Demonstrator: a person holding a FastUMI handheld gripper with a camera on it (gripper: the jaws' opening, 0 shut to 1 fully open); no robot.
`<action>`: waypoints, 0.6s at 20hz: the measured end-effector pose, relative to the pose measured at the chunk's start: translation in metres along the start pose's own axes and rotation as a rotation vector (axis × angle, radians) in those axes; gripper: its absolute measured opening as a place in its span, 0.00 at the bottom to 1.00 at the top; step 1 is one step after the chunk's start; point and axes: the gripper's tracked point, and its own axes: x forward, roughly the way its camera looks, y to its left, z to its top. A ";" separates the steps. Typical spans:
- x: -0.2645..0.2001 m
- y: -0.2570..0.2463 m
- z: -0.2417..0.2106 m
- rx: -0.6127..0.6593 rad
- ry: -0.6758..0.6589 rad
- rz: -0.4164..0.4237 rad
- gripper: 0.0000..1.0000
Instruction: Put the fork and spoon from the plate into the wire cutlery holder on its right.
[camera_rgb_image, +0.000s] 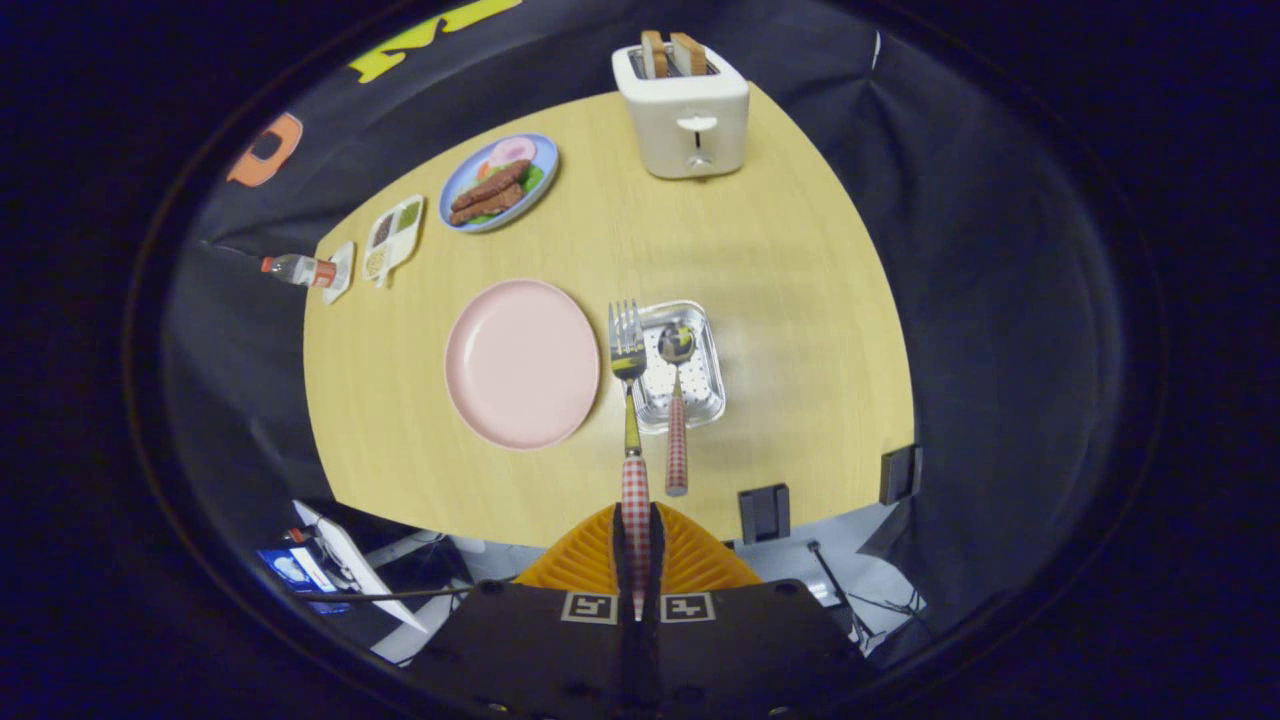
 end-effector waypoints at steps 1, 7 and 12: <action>0.002 -0.002 0.001 0.010 0.033 -0.004 0.01; 0.013 -0.008 0.012 0.092 0.171 -0.025 0.01; 0.025 0.010 0.020 0.121 0.244 -0.024 0.02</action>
